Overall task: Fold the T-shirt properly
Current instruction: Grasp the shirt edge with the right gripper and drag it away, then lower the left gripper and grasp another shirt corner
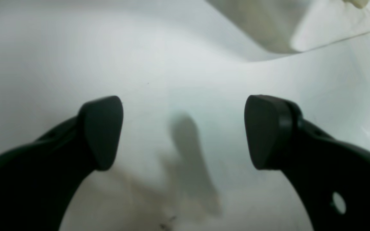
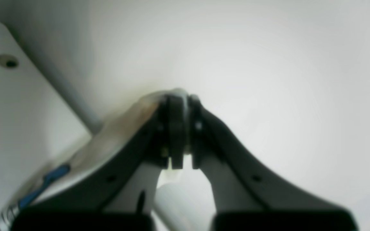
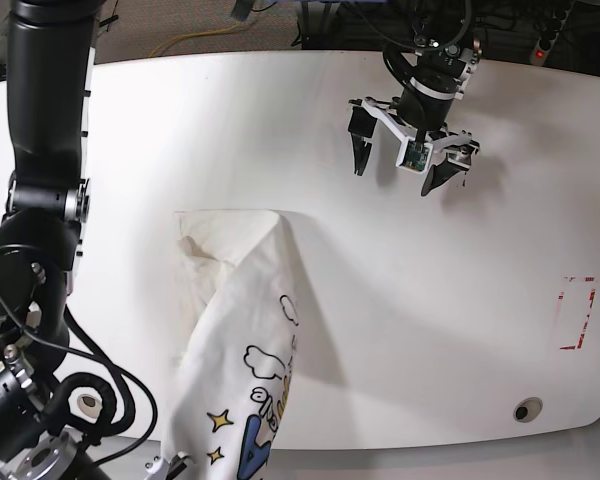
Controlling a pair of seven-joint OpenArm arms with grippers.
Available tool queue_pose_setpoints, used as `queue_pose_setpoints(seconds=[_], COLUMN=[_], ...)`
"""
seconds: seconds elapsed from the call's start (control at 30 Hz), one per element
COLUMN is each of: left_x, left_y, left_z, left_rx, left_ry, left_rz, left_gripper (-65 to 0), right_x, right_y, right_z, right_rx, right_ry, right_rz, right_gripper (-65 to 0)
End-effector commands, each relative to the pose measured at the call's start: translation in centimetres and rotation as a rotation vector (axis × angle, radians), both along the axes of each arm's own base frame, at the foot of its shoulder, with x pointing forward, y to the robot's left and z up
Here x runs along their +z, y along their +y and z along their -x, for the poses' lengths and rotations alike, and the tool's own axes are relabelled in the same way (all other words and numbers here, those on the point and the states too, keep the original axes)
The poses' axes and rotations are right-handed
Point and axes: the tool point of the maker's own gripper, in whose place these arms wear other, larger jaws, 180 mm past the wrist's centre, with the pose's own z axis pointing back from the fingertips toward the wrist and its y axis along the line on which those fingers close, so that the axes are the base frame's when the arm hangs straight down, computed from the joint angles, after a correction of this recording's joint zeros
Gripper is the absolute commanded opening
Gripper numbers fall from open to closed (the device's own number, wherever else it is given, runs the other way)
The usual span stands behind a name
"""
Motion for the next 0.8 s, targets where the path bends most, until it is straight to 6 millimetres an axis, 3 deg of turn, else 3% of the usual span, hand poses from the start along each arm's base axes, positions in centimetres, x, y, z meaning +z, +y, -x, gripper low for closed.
queue_pose_setpoints(seconds=[0.0, 0.2, 0.4, 0.77], left_x=[1.6, 2.6, 2.6, 0.1], left_y=[-0.4, -3.9, -8.4, -15.2], left_z=[-1.3, -2.4, -3.3, -4.3], left_rx=[0.013, -0.072, -0.203, -0.405], left_ry=[-0.053, -0.078, -0.086, -0.032], left_rz=[0.025, 0.06, 0.085, 0.097], left_gripper=[-9.4, -9.4, -9.2, -9.2], right_x=[3.9, 6.4, 6.3, 5.0], right_y=[0.1, 1.0, 0.8, 0.2], right_z=[1.2, 1.5, 0.9, -0.2], right_rx=[0.013, 0.005, -0.002, -0.016], right_ry=[-0.097, -0.128, -0.11, -0.062], right_rz=[-0.02, 0.029, 0.025, 0.019], right_gripper=[-65.0, -65.0, -65.0, -65.0])
